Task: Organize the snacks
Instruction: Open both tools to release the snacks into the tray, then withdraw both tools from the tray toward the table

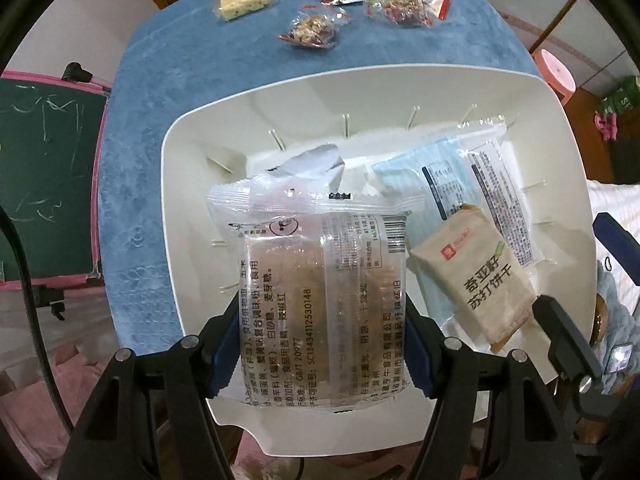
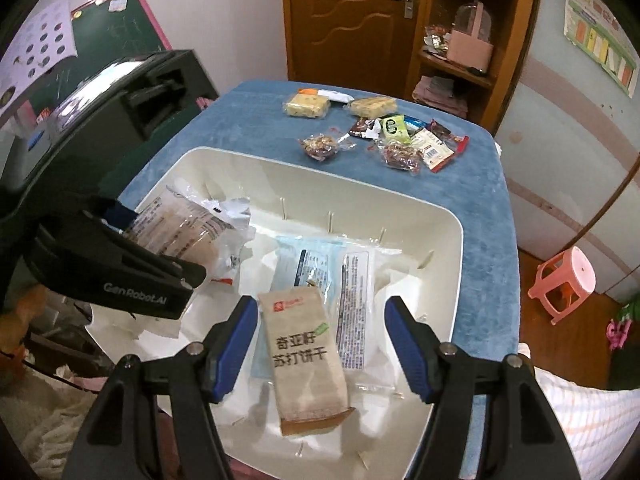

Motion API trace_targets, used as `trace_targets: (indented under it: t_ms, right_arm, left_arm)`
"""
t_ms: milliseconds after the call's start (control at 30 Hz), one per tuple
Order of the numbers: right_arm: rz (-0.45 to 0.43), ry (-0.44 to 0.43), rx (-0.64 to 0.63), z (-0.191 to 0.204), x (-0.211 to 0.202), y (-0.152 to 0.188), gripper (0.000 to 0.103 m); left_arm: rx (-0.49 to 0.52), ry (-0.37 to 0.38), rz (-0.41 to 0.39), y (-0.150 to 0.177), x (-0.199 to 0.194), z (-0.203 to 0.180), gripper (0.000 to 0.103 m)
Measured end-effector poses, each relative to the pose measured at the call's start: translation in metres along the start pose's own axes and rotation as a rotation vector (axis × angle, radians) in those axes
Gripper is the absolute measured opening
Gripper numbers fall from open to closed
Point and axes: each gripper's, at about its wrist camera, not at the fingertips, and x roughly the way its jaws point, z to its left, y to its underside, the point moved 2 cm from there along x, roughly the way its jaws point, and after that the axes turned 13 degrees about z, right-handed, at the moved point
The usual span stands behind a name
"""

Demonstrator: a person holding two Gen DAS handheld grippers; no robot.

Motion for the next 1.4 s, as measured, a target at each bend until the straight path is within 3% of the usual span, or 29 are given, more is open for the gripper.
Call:
trace_targets:
  t_ms: [333,533,1000,1400]
  right_arm:
    - [-0.027,-0.048,0.036,-0.010,-0.003,0.013,0.067]
    - [-0.057,-0.048,0.047,-0.016,-0.007,0.015,0.067]
    - [-0.098,-0.055,0.052,-0.022,-0.027,0.014,0.067]
    - [-0.101,-0.035,0.018,-0.019,-0.060,-0.015,0.068]
  left_arm:
    - [-0.049,0.058,0.013,0.000,0.009,0.005,0.074]
    - [-0.057,0.082,-0.045,0.000,-0.003,0.002,0.082]
    - [-0.096,0.123,-0.092,-0.001,-0.019,0.001,0.082]
    - [-0.145,0.171,-0.232,-0.004,-0.063,0.019,0.082]
